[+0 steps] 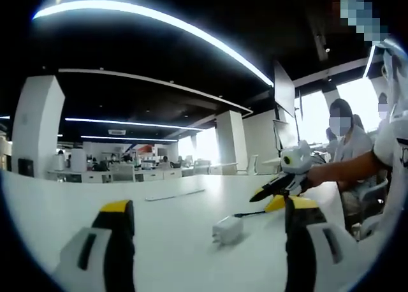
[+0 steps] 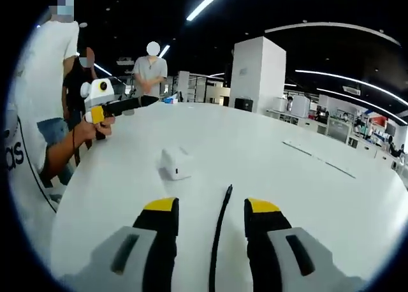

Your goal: Plug the desk Type‑C cable into the charger adapter.

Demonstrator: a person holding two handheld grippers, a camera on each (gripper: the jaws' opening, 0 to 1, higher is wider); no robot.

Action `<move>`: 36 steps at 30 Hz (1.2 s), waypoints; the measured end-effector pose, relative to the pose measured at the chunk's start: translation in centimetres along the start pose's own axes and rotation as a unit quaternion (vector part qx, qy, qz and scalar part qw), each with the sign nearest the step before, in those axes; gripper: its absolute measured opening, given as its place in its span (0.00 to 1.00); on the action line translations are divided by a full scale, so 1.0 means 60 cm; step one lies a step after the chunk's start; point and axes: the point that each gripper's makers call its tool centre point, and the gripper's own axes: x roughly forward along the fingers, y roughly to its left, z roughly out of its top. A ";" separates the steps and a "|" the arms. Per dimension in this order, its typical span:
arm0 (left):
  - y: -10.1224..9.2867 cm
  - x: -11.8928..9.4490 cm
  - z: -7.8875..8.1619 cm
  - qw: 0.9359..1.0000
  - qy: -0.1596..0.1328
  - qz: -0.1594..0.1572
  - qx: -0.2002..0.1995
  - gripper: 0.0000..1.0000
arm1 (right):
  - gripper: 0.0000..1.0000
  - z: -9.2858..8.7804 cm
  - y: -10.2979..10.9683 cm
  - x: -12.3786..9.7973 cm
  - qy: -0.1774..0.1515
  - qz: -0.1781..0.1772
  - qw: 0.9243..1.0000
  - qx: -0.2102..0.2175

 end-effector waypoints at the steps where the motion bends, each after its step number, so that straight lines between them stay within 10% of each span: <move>1: 0.001 -0.001 0.000 1.000 0.000 0.000 0.000 1.00 | 0.37 -0.003 0.000 0.002 0.009 0.000 1.000 0.002; 36: 0.003 -0.009 -0.001 1.000 -0.006 -0.002 0.000 1.00 | 0.06 -0.033 -0.018 0.029 0.087 0.022 0.995 0.047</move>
